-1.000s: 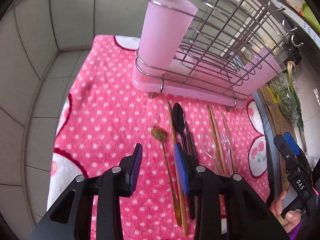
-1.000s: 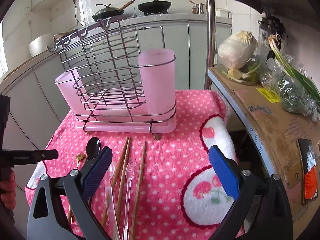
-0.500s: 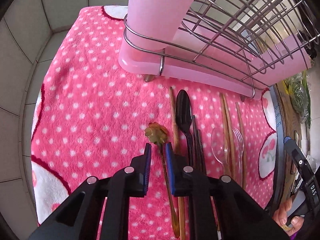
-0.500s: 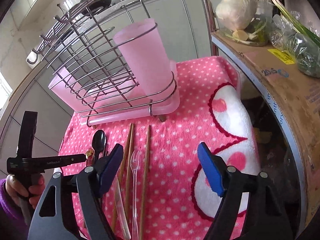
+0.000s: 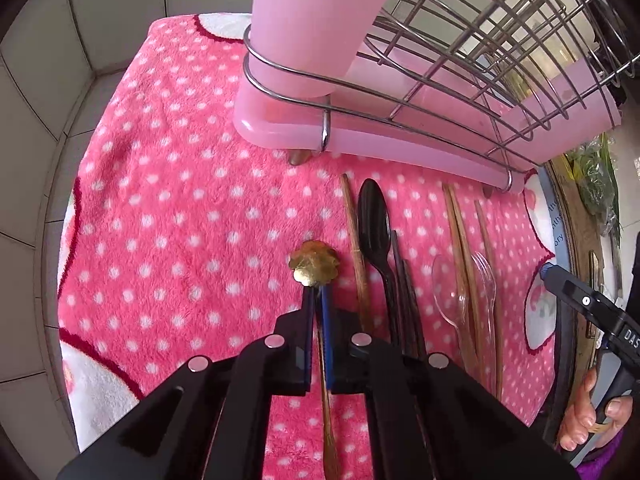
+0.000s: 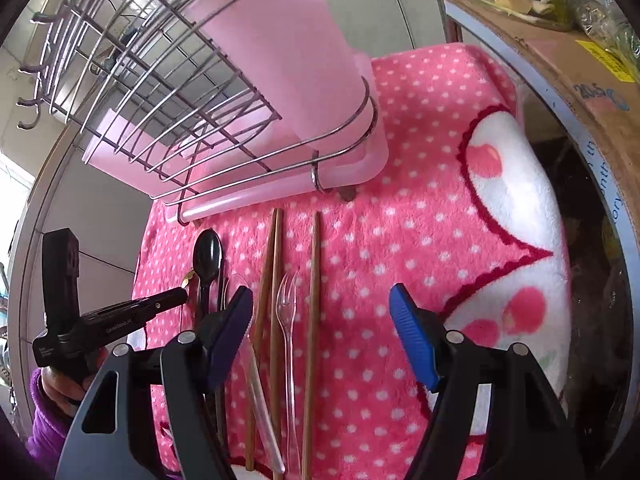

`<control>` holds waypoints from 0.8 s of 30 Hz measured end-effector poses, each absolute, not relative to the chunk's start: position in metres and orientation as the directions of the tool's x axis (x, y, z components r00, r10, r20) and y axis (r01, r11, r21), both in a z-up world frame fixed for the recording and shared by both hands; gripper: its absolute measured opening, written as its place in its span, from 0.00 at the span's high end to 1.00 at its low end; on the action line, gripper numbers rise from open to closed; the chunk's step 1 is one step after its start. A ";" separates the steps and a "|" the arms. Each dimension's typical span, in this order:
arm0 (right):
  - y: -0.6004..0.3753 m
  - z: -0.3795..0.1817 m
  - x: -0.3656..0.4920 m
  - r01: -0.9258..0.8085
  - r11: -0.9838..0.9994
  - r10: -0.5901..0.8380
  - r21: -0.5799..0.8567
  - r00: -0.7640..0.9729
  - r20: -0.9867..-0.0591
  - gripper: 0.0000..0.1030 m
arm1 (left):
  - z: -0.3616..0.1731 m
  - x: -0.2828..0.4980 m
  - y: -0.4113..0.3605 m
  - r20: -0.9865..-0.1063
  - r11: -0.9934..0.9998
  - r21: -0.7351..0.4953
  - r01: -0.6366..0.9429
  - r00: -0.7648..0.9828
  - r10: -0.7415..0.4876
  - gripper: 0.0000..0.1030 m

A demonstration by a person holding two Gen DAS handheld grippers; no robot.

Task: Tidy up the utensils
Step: 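Lower the left tool and grasp the gold flower-handled spoon, then lift the gold spoon with the left tool and carry it over the pink cup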

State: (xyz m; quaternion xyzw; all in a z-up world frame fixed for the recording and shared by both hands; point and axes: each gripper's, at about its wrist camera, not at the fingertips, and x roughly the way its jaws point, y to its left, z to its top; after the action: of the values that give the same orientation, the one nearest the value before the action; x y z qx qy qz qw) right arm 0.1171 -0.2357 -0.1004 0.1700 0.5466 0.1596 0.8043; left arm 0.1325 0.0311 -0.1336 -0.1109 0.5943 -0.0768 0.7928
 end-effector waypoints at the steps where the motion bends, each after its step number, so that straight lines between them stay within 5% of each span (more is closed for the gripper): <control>1: -0.233 -0.104 0.121 -0.067 0.887 0.452 0.458 0.336 -0.827 0.37 | -0.132 0.131 0.034 -0.922 0.962 -0.273 -0.010 0.289 -0.259 0.97; 5: -0.220 -0.114 0.139 -0.051 0.886 0.455 0.460 0.284 -0.844 0.68 | -0.129 0.127 0.048 -0.909 0.951 -0.308 -0.019 0.303 -0.288 0.97; 13: -0.188 -0.129 0.164 -0.087 0.946 0.324 0.313 0.258 -0.910 0.70 | -0.125 0.119 0.068 -0.887 0.935 -0.356 -0.016 0.322 -0.332 0.97; 15: -0.180 -0.129 0.164 -0.108 0.960 0.277 0.257 0.277 -0.920 0.90 | -0.118 0.116 0.073 -0.878 0.931 -0.365 -0.014 0.339 -0.339 0.97; 24: -0.204 -0.098 0.126 -0.118 0.915 0.401 0.386 0.385 -0.831 0.94 | -0.068 0.083 0.097 -0.806 0.919 -0.394 0.019 0.473 -0.355 0.97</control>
State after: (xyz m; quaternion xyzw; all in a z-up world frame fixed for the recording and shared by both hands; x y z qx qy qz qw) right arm 0.1262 -0.2044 -0.0981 0.1329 0.5315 0.1579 0.8215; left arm 0.0828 0.0967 -0.0678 -0.1676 0.5010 -0.1112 0.8417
